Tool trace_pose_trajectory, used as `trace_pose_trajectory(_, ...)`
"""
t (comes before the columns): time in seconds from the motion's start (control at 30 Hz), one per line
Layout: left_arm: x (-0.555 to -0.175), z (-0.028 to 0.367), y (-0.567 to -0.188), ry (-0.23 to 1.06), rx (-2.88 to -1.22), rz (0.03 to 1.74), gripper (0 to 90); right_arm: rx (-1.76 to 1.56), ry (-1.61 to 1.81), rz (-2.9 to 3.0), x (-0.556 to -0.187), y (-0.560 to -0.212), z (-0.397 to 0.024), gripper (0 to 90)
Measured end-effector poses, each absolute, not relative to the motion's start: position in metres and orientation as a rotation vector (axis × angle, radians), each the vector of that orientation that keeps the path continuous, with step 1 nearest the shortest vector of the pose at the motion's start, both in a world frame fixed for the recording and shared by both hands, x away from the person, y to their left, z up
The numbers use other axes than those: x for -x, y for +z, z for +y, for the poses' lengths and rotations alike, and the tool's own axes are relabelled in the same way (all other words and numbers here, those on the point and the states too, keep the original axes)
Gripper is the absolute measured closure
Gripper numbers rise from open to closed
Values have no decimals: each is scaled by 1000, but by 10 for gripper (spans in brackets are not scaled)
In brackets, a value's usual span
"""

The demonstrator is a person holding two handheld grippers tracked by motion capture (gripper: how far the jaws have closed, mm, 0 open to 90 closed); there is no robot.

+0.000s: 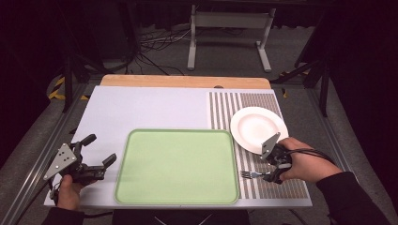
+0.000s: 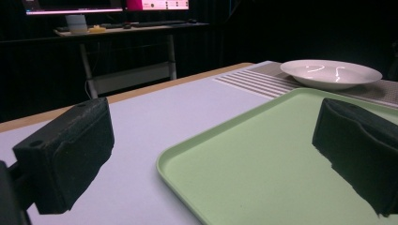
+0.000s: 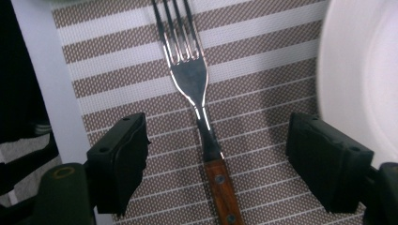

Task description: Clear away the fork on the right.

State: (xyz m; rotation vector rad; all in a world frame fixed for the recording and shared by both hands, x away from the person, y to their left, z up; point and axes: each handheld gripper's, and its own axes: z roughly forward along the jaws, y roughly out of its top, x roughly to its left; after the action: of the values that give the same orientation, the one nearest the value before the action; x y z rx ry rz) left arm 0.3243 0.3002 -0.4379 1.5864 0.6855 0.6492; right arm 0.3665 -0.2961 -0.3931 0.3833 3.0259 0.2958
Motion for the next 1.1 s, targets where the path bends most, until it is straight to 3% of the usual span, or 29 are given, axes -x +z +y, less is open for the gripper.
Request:
trace_pose_trajectory(0.23, -324, 300, -438, 648, -1583, 686, 1, -343, 214, 3069, -367, -399, -294, 287)
trace_pose_trajectory(0.63, -324, 300, -438, 651, -1581, 686, 0, -326, 201, 3092, -367, -406, -292, 295)
trace_pose_trajectory(0.93, -324, 300, -438, 652, -1580, 686, 0, -233, 101, 3115, -370, -408, -295, 586)
trace_pose_trajectory(1.1, -324, 300, -438, 652, -1581, 685, 1, -185, 54, 3123, -370, -410, -294, 657)
